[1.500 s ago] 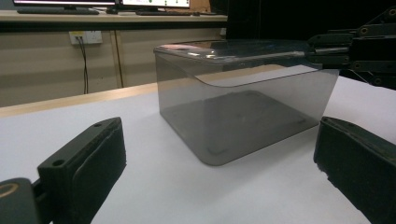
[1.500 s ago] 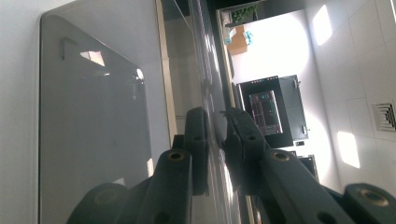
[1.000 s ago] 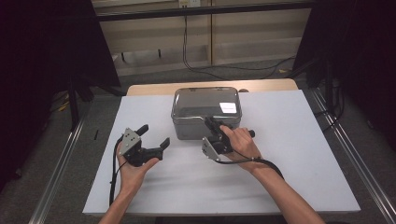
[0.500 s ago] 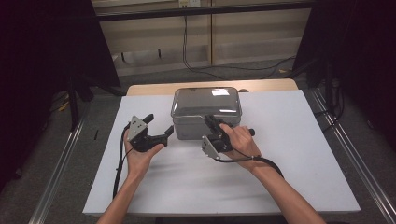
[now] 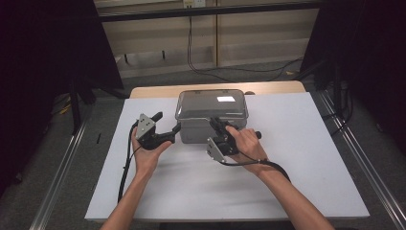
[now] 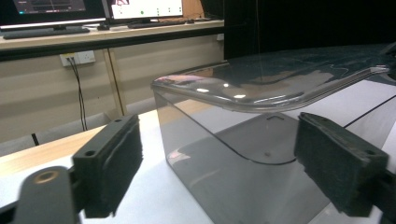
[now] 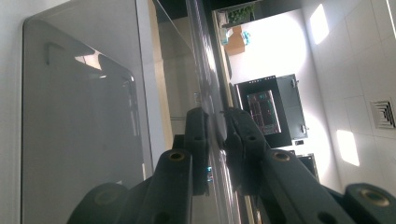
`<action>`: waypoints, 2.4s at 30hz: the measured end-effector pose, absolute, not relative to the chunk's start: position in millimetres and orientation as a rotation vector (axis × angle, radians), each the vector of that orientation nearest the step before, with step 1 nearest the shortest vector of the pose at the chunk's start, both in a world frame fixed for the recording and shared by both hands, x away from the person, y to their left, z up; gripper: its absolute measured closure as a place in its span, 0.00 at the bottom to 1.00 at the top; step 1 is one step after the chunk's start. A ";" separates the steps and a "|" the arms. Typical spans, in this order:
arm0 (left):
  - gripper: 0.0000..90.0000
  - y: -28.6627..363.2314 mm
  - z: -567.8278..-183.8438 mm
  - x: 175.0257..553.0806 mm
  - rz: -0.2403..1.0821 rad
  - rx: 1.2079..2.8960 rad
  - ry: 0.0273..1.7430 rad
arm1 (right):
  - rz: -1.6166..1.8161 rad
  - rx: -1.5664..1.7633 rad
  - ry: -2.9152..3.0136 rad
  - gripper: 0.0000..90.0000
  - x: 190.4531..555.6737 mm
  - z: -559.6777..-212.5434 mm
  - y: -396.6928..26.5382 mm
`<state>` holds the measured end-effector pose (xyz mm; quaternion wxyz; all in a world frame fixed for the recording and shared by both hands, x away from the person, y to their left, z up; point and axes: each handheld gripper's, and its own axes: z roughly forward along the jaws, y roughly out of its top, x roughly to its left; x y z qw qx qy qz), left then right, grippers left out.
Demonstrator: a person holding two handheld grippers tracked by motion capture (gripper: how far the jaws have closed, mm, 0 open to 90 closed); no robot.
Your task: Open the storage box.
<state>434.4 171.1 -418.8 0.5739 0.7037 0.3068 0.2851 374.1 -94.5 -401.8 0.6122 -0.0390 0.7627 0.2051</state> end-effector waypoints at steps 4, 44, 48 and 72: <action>0.23 170.5 -420.1 438.0 0.685 1.666 0.697 | 0.475 -0.091 1.754 0.88 375.7 -397.7 -93.3; 0.51 149.4 -413.8 460.7 0.757 1.667 0.551 | 0.478 -0.087 1.768 0.87 377.3 -392.7 -93.9; 0.51 148.2 -412.3 461.2 0.766 1.659 0.558 | 0.488 -0.080 1.765 0.85 378.0 -392.2 -94.0; 0.49 147.1 -410.8 461.1 0.764 1.678 0.559 | 0.669 0.183 1.769 0.43 384.3 -386.0 -132.6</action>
